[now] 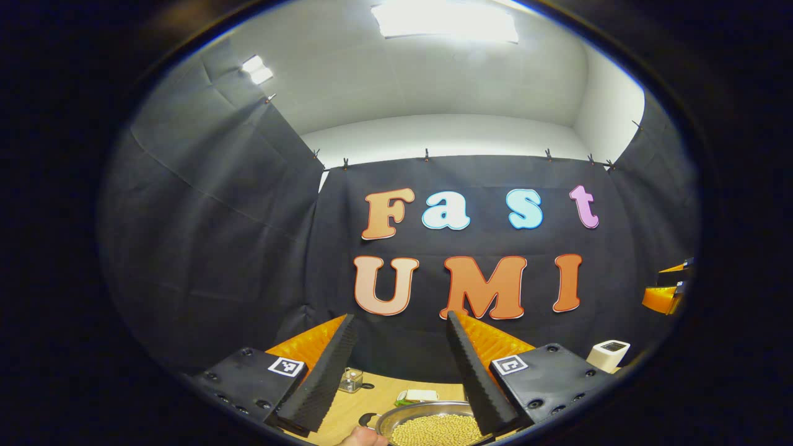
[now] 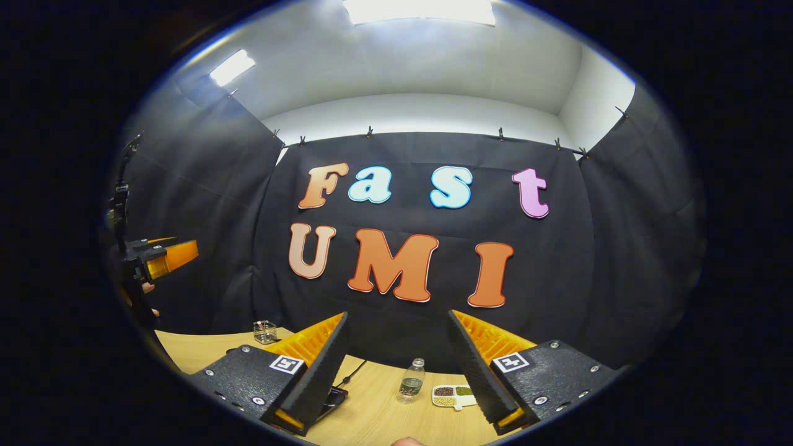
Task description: First push the handle of the pot to place it horizontally, then grasp the pot with both hands and set it on the induction cooktop.
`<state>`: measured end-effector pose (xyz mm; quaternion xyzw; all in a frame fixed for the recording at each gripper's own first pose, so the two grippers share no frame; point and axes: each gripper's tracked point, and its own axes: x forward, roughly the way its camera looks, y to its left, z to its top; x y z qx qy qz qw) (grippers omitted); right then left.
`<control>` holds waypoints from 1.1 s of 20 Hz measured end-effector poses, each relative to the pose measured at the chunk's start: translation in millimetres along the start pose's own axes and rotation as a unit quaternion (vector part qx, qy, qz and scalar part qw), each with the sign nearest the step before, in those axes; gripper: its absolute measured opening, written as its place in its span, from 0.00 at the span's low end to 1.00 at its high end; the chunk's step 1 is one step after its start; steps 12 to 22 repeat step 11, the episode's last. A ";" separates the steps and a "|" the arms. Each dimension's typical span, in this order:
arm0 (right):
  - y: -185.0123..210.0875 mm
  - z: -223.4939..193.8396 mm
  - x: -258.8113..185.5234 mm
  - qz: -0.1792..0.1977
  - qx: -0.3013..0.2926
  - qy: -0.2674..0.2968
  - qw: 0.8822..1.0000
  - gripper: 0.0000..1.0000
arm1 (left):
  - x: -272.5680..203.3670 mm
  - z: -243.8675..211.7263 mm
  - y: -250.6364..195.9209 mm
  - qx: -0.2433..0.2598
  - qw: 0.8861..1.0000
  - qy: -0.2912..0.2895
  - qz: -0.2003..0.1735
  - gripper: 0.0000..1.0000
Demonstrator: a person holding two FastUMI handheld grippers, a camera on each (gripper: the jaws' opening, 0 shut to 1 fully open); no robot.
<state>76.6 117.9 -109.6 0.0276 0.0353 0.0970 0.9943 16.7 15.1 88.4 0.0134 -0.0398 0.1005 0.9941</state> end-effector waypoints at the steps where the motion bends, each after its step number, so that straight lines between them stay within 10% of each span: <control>1: -3.7 0.8 -4.4 0.001 0.000 -0.002 1.000 0.95 | -1.6 1.1 1.2 -0.003 1.000 -0.001 0.002 0.96; 22: -48.3 9.9 -9.6 -0.049 0.033 -0.022 0.998 0.95 | 11.3 -7.4 -7.8 -0.004 1.000 0.017 -0.001 0.94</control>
